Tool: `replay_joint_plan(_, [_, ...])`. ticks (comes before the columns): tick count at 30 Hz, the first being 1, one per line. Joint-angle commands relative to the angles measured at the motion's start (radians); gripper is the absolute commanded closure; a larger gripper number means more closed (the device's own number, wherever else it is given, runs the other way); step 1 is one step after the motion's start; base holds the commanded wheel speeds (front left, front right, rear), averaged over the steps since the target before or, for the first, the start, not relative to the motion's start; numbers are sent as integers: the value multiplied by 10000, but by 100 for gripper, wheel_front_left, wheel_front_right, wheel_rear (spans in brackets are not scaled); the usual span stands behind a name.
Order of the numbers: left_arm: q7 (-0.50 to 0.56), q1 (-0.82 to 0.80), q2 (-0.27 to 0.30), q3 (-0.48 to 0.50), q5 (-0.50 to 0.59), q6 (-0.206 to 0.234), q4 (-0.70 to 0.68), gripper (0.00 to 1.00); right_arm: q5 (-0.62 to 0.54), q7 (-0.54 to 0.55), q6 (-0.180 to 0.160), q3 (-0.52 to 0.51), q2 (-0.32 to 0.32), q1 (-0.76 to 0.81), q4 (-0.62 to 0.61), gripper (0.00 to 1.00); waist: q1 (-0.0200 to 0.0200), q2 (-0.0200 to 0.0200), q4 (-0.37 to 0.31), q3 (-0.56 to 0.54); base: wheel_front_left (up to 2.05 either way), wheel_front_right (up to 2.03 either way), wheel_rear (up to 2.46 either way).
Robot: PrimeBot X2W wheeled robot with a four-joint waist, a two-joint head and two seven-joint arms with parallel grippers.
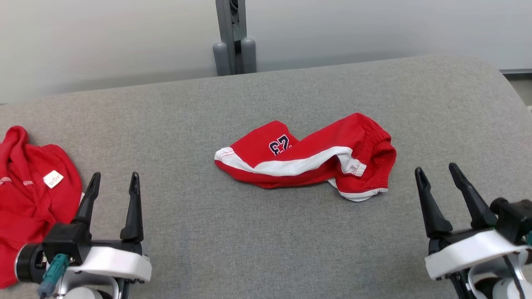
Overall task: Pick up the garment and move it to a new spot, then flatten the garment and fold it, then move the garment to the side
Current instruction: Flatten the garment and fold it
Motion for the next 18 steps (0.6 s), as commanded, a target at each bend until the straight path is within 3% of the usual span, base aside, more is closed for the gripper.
replay_joint_plan(1, [14,116,54,3,22,85,-33,0,-101,78,5,-52,3,173,-106,0,0,-1,42,-92,0,0,0])
replay_joint_plan(18, [395,342,125,-200,-34,240,-326,0,-431,496,5,-49,266,918,-658,0,0,-1,106,-339,0,0,0])
